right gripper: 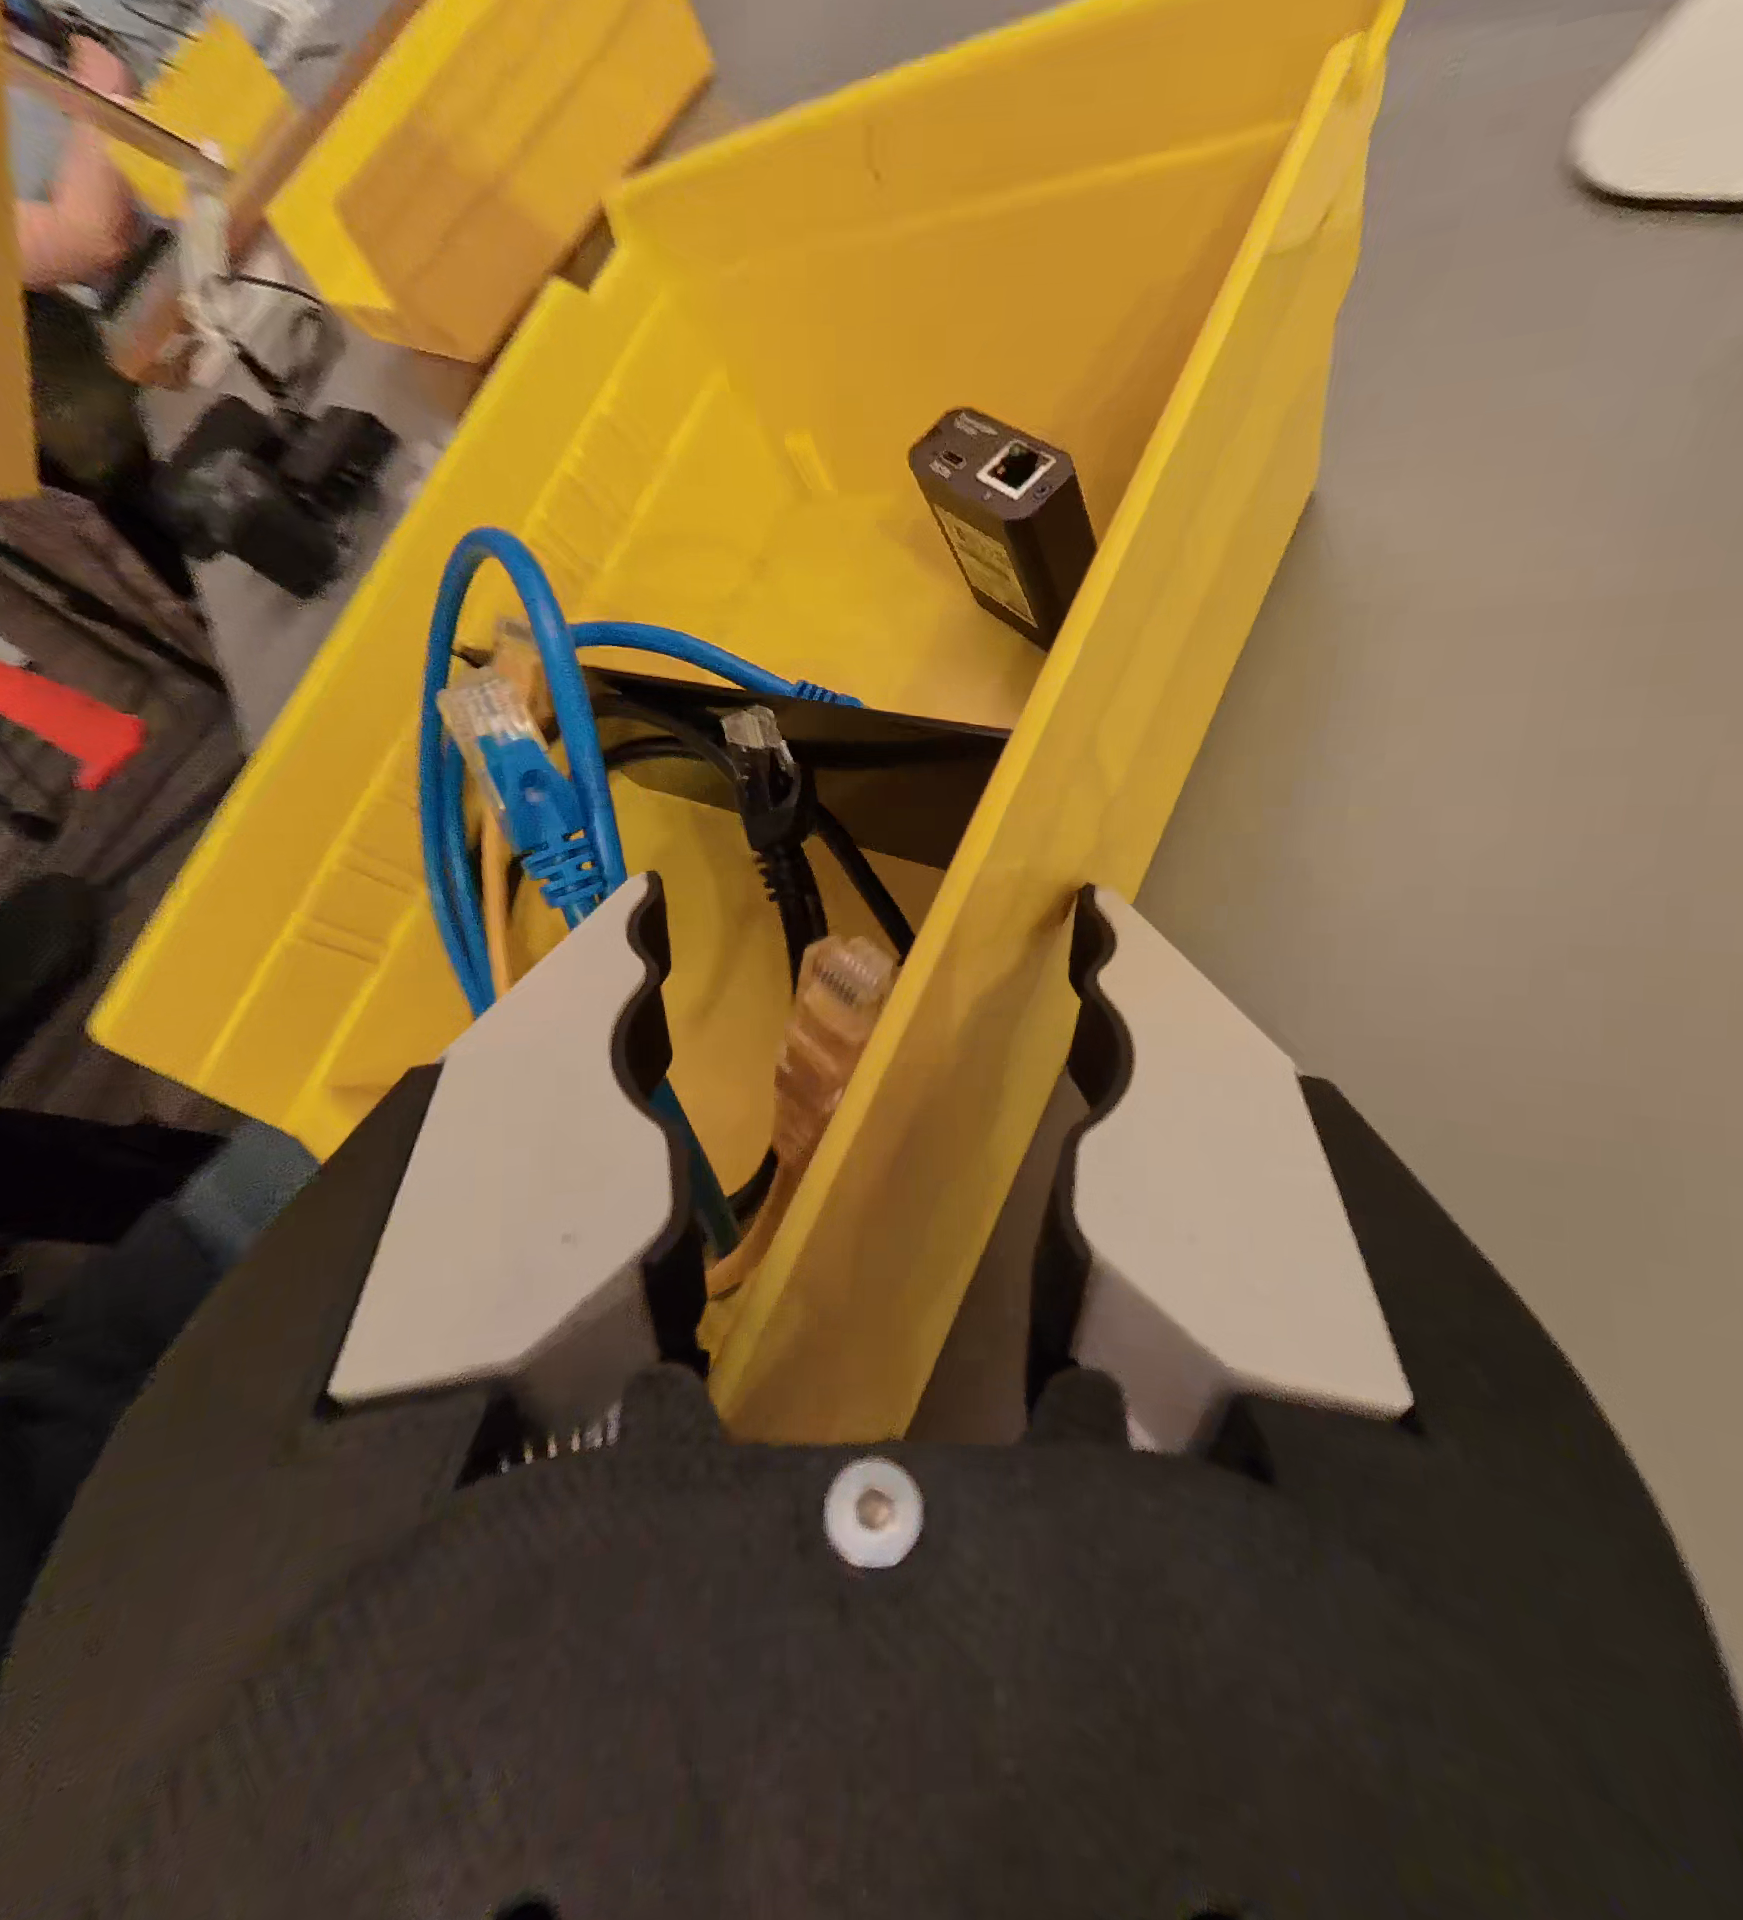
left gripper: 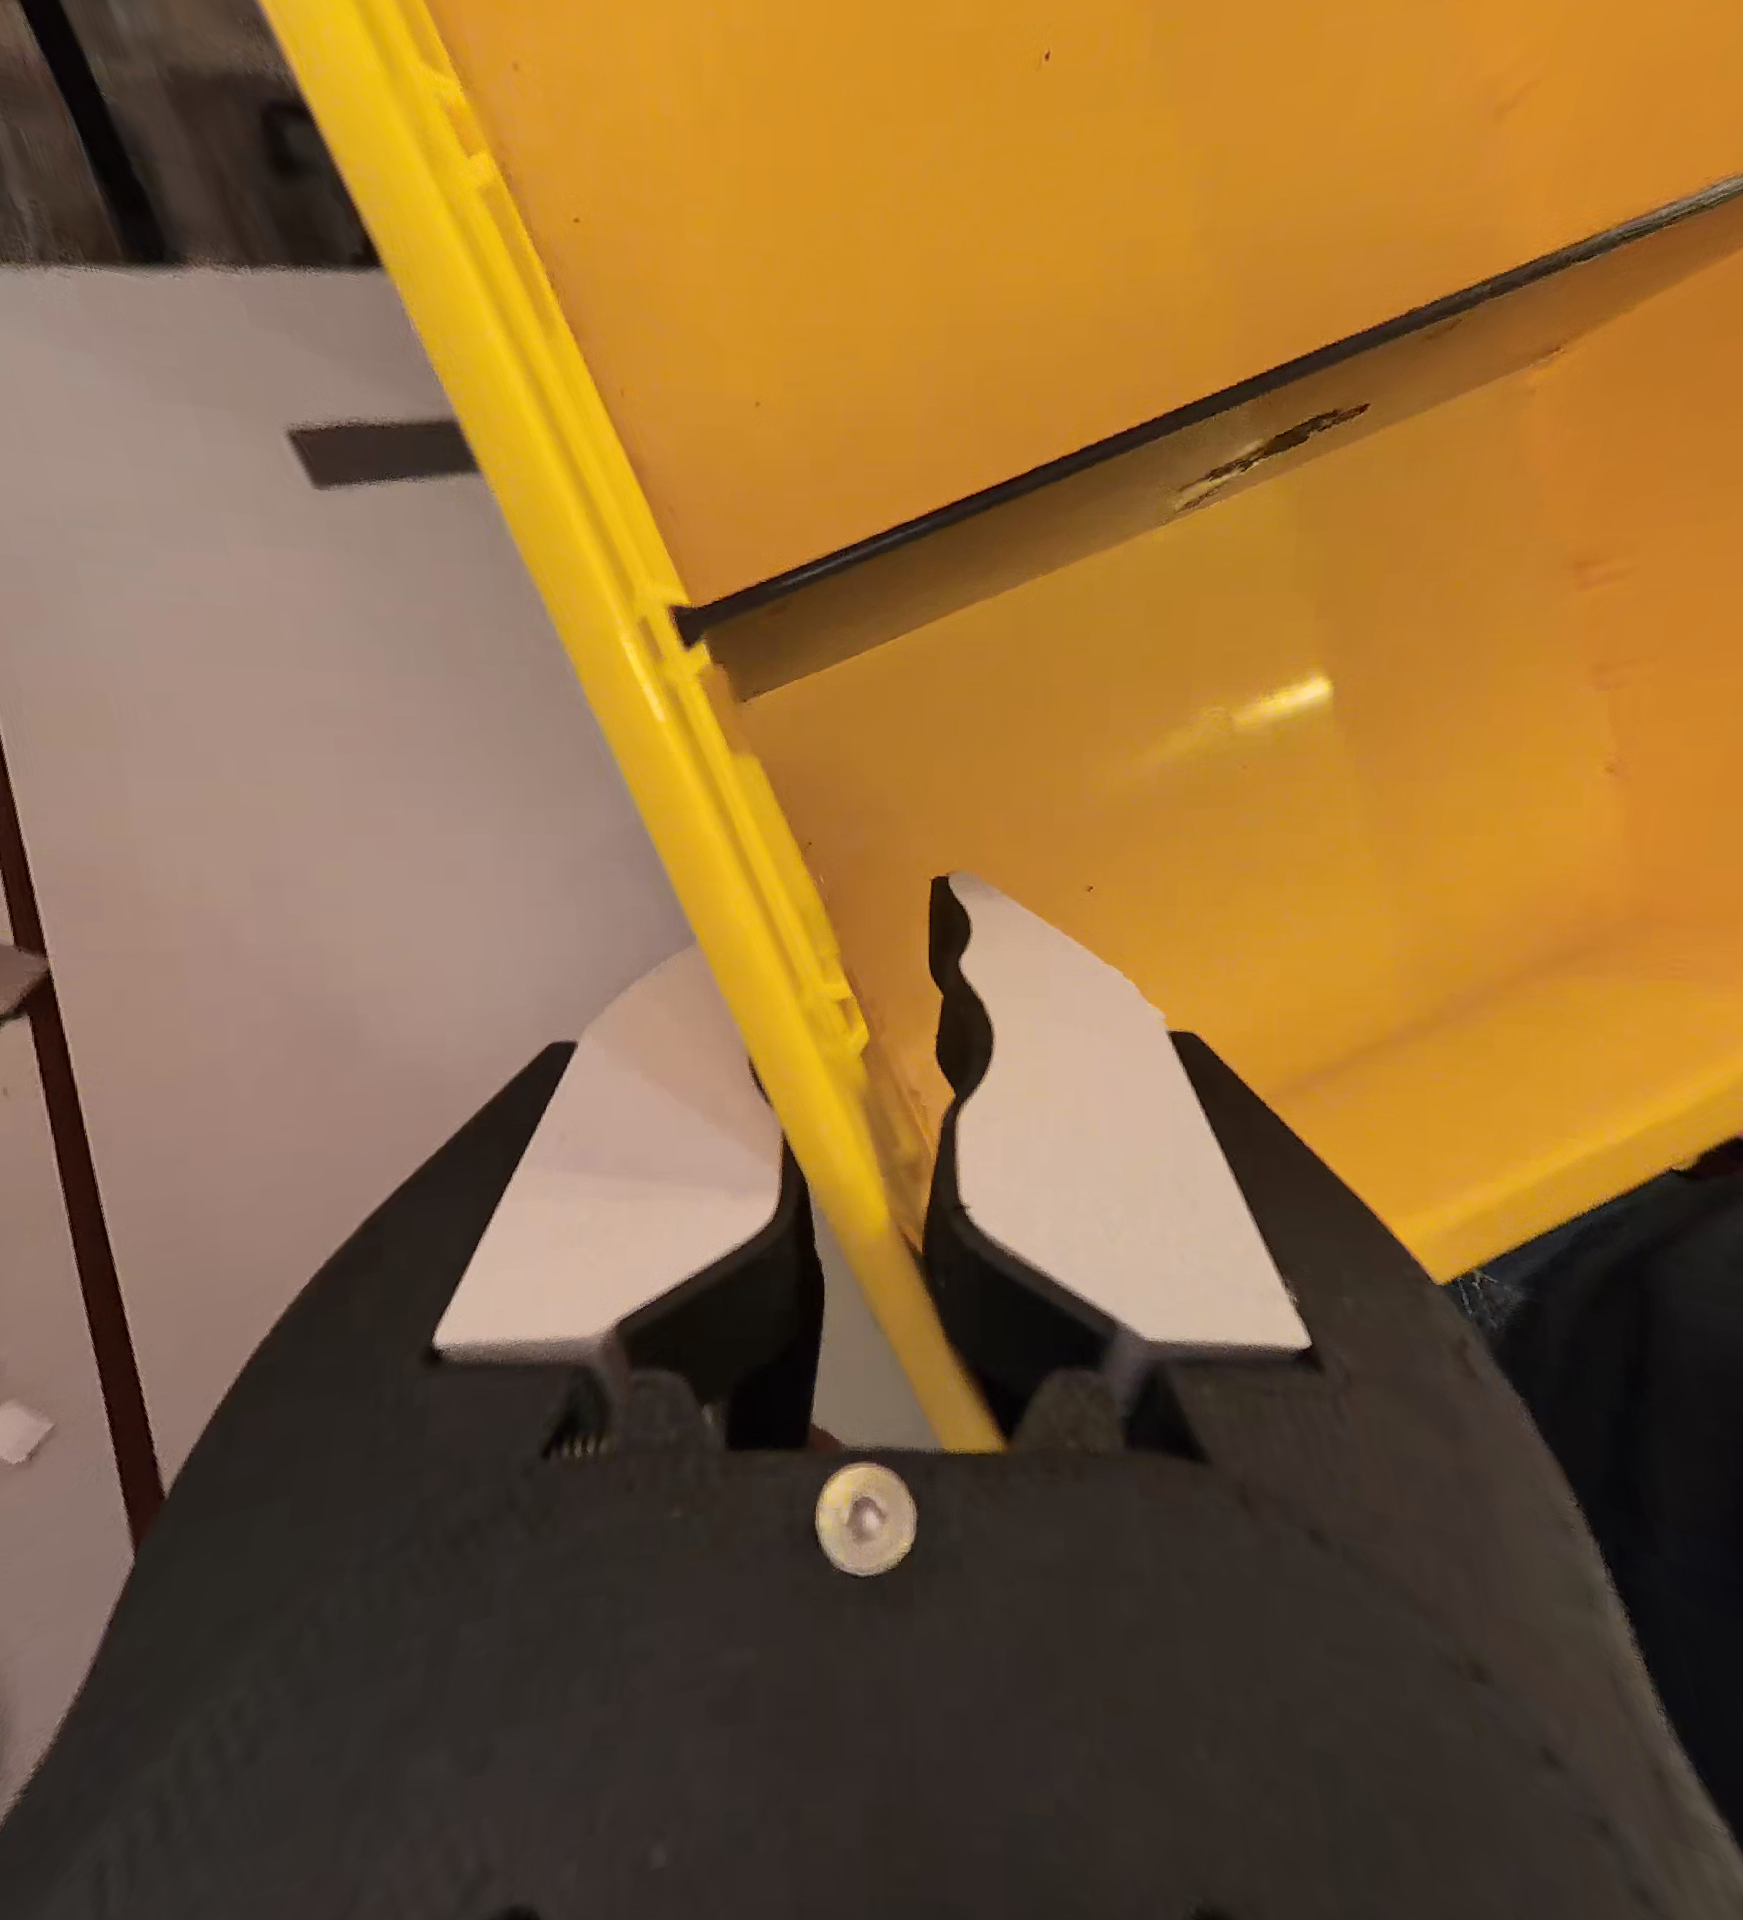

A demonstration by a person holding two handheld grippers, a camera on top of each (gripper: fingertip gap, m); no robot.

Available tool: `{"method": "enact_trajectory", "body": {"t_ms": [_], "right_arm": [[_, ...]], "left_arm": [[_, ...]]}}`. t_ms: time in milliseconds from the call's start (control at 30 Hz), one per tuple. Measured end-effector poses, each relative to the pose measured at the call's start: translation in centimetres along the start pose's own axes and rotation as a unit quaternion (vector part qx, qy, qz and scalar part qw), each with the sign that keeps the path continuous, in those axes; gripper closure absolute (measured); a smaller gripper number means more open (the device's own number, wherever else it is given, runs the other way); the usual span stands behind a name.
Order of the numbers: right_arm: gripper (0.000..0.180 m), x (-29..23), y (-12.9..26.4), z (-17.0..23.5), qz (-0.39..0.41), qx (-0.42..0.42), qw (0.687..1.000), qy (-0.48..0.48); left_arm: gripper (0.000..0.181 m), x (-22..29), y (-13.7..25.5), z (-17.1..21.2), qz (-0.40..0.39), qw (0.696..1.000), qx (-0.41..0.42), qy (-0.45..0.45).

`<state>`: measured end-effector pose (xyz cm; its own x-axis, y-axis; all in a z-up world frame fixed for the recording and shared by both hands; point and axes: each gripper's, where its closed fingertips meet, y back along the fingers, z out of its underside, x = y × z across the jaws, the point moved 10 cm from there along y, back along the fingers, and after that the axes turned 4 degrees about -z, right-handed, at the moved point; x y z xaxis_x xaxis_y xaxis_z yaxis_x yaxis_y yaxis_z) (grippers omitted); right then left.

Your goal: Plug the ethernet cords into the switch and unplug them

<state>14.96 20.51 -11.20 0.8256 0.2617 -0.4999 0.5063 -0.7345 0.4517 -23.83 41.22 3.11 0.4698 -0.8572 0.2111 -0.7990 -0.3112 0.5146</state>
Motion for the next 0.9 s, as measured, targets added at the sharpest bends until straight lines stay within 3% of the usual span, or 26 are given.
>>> {"method": "enact_trajectory", "body": {"t_ms": [133, 167, 300, 600, 767, 800, 900], "right_arm": [[0.092, -2.0, -1.0, -0.5, -0.091, 0.002, 0.996, -0.027], [0.097, -2.2, -0.6, -0.5, -0.103, 0.004, 0.994, -0.032], [0.099, -1.4, 3.0, -0.5, -0.078, 0.031, 0.996, -0.006], [0.087, -0.4, 21.2, -0.4, -0.029, 0.262, 0.964, 0.041], [0.085, -0.9, 25.4, 1.4, 0.017, 0.335, 0.941, 0.047], [0.077, -0.1, 26.1, 2.1, 0.044, 0.346, 0.937, 0.033], [0.078, 2.9, 27.7, 3.9, 0.101, 0.344, 0.933, -0.012]], "left_arm": [[0.160, 3.1, 0.8, -1.6, 0.006, 0.999, 0.013, -0.036], [0.160, 3.9, 0.6, -1.9, 0.007, 0.999, 0.011, -0.044], [0.159, 7.6, -2.6, -2.9, 0.042, 0.998, 0.002, -0.054], [0.158, 19.5, -19.1, -7.2, 0.143, 0.969, -0.122, -0.161], [0.158, 28.5, -28.4, -7.8, 0.181, 0.926, -0.202, -0.264], [0.158, 29.9, -29.9, -7.6, 0.182, 0.920, -0.214, -0.274], [0.158, 33.0, -34.1, -6.7, 0.191, 0.910, -0.241, -0.278]]}}
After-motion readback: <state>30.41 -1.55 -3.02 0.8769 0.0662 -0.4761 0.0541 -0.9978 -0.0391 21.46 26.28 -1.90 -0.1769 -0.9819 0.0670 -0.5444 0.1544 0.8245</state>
